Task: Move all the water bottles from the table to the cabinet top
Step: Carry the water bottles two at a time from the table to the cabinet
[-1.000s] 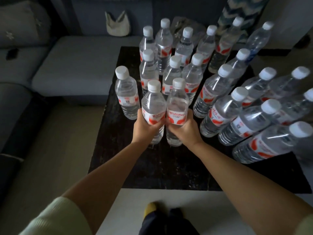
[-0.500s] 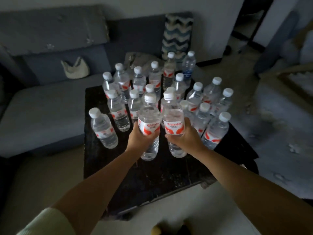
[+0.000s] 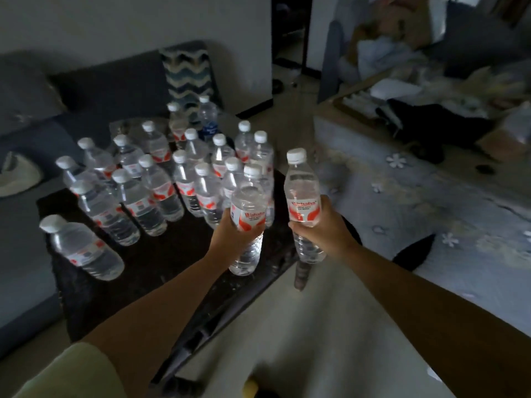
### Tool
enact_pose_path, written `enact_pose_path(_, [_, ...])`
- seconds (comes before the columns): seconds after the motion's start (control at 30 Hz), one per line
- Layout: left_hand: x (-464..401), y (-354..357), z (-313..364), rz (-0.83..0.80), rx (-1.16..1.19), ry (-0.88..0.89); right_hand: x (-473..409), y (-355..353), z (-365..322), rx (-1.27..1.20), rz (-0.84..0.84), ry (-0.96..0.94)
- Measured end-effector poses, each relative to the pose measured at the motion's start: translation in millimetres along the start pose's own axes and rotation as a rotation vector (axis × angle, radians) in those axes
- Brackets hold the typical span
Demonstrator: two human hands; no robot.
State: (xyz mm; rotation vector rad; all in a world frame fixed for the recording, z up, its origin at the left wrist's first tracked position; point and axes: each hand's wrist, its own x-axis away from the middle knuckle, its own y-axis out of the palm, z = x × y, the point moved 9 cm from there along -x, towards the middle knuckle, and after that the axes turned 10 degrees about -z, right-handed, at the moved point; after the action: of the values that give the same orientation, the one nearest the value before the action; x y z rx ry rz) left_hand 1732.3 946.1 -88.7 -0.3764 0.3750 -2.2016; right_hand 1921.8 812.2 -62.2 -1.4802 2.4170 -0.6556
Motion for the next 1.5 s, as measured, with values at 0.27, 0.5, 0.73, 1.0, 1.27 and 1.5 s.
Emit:
enact_pose_path(0.27, [38.4, 196.3, 43.4, -0.307, -0.007, 0.012, 152.7, -139.0, 125.1, 0.008, 0.271, 0.338])
enact_pose_path(0.5, [98.0, 374.6, 102.7, -0.642, -0.139, 0.135, 319.8, -231.0, 190.4, 0.004, 0.561, 0.534])
enact_pose_path(0.73, [192.8, 527.8, 156.2, -1.083, -0.268, 0.337, 493.3, -266.3, 225.1, -0.083, 0.933, 0.775])
enact_pose_path(1.0, [340.0, 611.1, 179.7, -1.542, -0.451, 0.624, 668.5, -199.8, 201.3, -0.198, 1.478, 1.093])
enact_pose_path(1.27, [502.8, 595.7, 137.9, -1.919, -0.501, 0.786, 773.1, -56.3, 129.0, -0.366, 1.902, 1.225])
enact_pose_path(1.5, [679.5, 514.2, 71.9, -2.186, -0.561, 0.949, 865.1, 106.6, 44.4, -0.412, 2.199, 1.264])
